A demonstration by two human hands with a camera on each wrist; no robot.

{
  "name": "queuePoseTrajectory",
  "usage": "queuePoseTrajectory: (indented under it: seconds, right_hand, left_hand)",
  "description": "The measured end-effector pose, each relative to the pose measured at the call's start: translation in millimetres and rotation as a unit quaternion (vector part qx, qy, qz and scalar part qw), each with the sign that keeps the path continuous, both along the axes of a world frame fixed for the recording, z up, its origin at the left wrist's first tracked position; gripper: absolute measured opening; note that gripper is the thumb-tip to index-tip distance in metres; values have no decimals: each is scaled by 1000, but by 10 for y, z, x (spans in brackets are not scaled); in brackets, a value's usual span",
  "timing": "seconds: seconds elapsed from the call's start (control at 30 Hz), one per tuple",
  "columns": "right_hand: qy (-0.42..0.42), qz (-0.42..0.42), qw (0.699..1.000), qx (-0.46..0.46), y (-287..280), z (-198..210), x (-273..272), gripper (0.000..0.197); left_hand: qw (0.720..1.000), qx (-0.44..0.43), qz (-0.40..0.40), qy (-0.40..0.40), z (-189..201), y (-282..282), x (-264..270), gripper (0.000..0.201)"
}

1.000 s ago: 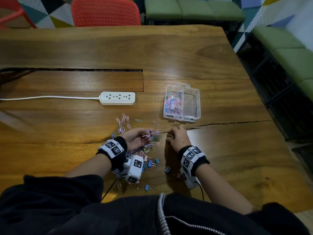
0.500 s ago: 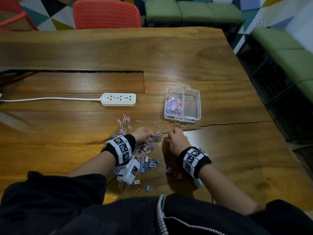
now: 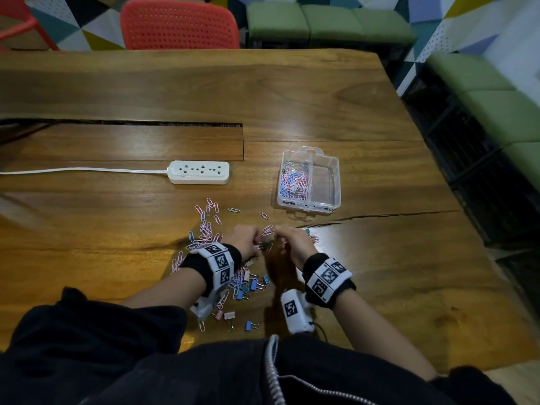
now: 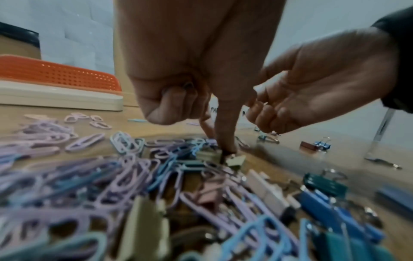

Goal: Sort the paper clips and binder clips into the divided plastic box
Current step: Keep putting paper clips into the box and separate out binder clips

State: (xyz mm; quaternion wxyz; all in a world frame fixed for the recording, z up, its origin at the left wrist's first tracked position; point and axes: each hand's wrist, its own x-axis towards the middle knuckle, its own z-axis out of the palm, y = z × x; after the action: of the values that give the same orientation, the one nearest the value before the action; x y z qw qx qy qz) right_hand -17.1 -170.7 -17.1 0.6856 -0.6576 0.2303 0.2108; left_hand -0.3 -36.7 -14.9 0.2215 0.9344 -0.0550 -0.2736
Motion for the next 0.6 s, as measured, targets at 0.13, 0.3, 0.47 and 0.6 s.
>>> queuePoseTrajectory:
  seconds: [0.13, 0.3, 0.47, 0.6]
  right_hand:
    - [-87, 171, 949, -250, 85, -124, 36, 31]
    - [-121, 265, 874, -389, 125, -203, 56, 12]
    - [-128, 324, 837, -422, 51, -224, -5, 21]
    - [-157, 352, 804, -453, -19, -191, -83, 22]
  left_hand:
    - [999, 28, -27, -7, -45, -25, 16, 14]
    - [994, 62, -90, 28, -81, -21, 38, 27]
    - [995, -25, -74, 54, -65, 24, 6, 32]
    - [942, -269, 144, 139, -6, 132, 34, 30]
